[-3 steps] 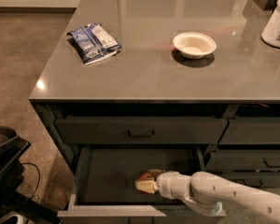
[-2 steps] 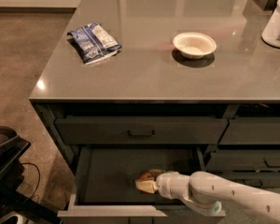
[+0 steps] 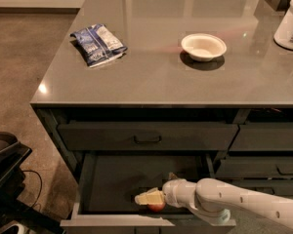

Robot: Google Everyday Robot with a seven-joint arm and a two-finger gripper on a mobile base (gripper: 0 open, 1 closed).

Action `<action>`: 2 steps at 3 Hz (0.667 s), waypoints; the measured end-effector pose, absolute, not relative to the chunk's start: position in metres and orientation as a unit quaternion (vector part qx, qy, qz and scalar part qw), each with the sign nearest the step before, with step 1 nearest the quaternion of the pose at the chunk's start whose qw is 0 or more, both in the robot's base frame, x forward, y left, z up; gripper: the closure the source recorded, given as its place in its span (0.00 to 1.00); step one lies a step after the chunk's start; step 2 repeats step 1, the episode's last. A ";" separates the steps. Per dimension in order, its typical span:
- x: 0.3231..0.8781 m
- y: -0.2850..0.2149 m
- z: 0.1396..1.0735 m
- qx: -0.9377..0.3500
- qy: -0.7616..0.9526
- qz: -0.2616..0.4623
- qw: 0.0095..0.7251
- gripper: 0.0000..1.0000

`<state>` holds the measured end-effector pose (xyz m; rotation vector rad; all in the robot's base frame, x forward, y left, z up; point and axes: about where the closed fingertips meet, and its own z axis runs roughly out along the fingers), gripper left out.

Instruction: Place apple into middle drawer

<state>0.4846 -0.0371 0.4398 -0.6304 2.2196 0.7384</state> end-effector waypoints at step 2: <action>0.485 -0.037 0.440 -0.244 0.858 0.285 0.352 0.00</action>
Offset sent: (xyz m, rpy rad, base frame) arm 0.0000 0.0000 0.0000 0.0000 0.0000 0.0000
